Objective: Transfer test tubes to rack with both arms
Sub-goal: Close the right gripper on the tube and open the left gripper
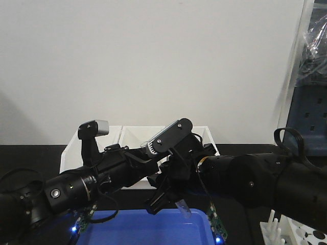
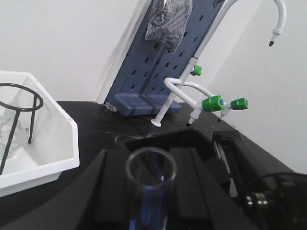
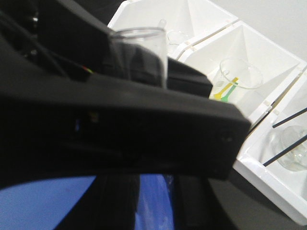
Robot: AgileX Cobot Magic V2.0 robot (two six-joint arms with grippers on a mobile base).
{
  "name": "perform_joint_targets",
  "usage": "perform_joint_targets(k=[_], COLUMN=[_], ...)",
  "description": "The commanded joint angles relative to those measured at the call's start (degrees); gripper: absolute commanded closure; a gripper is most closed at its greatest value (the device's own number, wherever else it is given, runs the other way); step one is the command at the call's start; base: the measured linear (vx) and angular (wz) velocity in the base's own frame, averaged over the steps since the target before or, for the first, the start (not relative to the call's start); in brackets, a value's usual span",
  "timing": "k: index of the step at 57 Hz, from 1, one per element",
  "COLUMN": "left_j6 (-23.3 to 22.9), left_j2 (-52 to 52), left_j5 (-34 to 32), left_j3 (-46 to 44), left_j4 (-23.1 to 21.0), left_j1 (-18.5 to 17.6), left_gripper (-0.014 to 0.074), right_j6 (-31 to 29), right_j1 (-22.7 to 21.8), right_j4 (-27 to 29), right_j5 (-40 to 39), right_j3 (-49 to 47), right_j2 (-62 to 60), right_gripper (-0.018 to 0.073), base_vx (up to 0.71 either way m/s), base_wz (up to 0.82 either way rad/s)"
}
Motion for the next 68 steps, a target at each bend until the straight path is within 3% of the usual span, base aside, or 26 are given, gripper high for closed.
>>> perform_joint_targets(k=[1, 26, 37, 45, 60, 68], left_j6=[-0.6, -0.6, -0.6, -0.6, -0.6, -0.6], left_j2=[-2.5, -2.5, -2.5, -2.5, -2.5, -2.5], left_j5=[-4.8, -3.4, -3.1, -3.2, -4.0, -4.0], left_j3=[-2.1, -2.1, -2.1, -2.1, -2.1, -2.1], left_j4=[-1.7, -1.9, -1.9, -1.9, -1.9, -1.9], left_j1=[-0.2, -0.2, -0.2, -0.2, -0.2, -0.2], left_gripper=[0.0601, 0.0592, 0.0547, 0.0456, 0.0161, 0.0087], right_j6=[0.2, 0.4, 2.8, 2.8, 2.9, 2.9], right_j1=[-0.1, -0.1, -0.2, -0.2, -0.2, -0.2], right_j4=[0.3, 0.4, 0.3, 0.3, 0.3, 0.3], right_j5=[-4.4, -4.4, -4.4, -4.4, -4.4, -4.4], right_j3=[-1.9, -1.9, -1.9, -1.9, -1.9, -1.9], right_j2=[-2.2, -2.2, -2.2, -2.2, -2.2, -2.2], right_gripper=[0.0378, 0.0571, 0.0569, 0.0568, 0.0569, 0.0569], base_vx=[0.0, 0.0, 0.0, 0.0, 0.0, 0.0], base_wz=[0.0, 0.0, 0.0, 0.0, 0.0, 0.0])
